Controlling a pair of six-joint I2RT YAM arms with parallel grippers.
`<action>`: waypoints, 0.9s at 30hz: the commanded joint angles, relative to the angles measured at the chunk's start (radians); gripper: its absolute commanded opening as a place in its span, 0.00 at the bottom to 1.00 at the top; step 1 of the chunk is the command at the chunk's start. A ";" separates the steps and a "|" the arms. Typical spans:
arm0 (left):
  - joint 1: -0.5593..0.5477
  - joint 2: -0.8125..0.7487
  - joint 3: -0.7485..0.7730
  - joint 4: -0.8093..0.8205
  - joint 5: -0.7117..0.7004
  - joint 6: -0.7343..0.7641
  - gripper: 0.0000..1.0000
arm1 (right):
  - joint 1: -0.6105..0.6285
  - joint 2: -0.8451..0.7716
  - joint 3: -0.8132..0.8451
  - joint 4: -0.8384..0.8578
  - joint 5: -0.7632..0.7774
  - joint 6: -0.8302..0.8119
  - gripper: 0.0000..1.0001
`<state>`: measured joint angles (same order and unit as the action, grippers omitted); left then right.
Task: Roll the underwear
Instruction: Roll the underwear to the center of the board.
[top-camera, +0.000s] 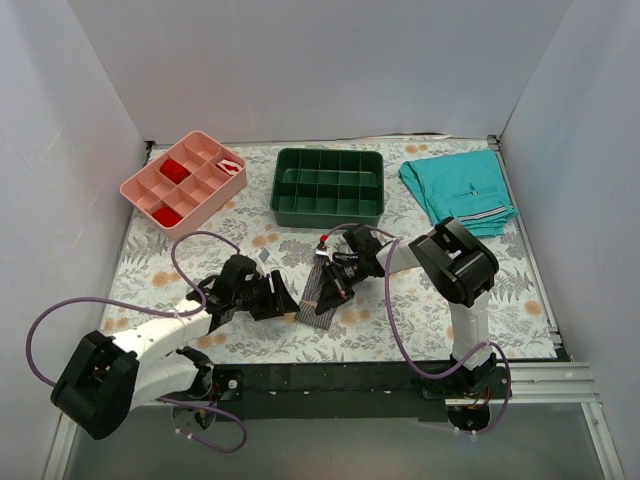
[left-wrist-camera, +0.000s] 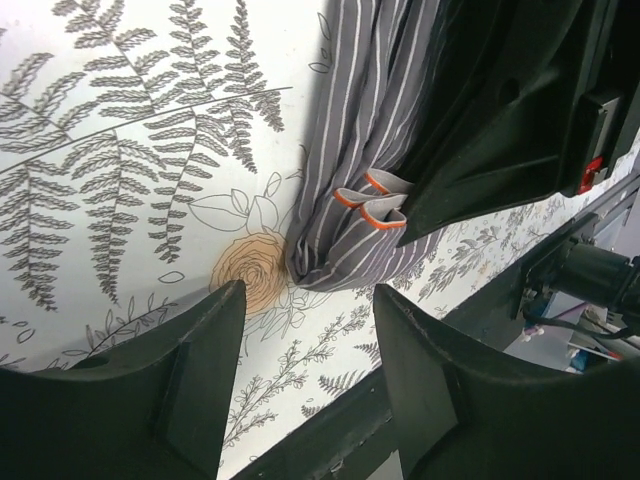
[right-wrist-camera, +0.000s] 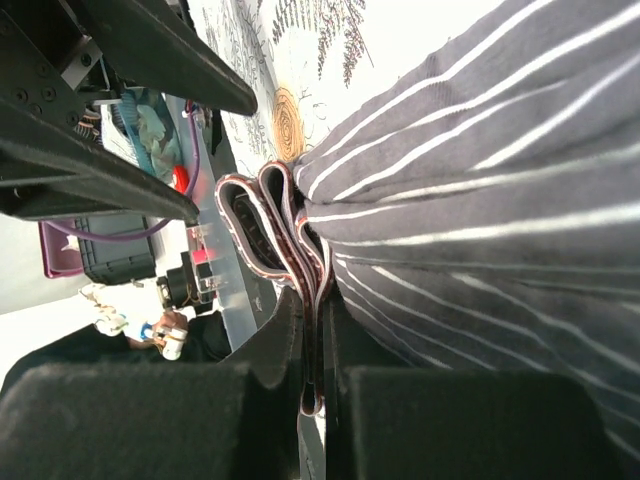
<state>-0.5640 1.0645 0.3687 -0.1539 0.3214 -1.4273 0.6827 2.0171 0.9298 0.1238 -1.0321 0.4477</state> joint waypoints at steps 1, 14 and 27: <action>-0.014 0.021 -0.013 0.069 0.030 0.016 0.53 | -0.005 0.028 0.018 -0.055 0.079 -0.056 0.01; -0.043 0.210 0.021 0.073 -0.041 0.011 0.47 | -0.006 -0.003 0.018 -0.021 0.052 -0.044 0.01; -0.060 0.347 0.029 0.008 -0.111 -0.009 0.42 | 0.012 -0.257 -0.060 -0.079 0.291 -0.147 0.43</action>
<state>-0.6109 1.3323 0.4477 -0.0135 0.3328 -1.4673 0.6830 1.8492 0.8837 0.0711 -0.8673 0.3714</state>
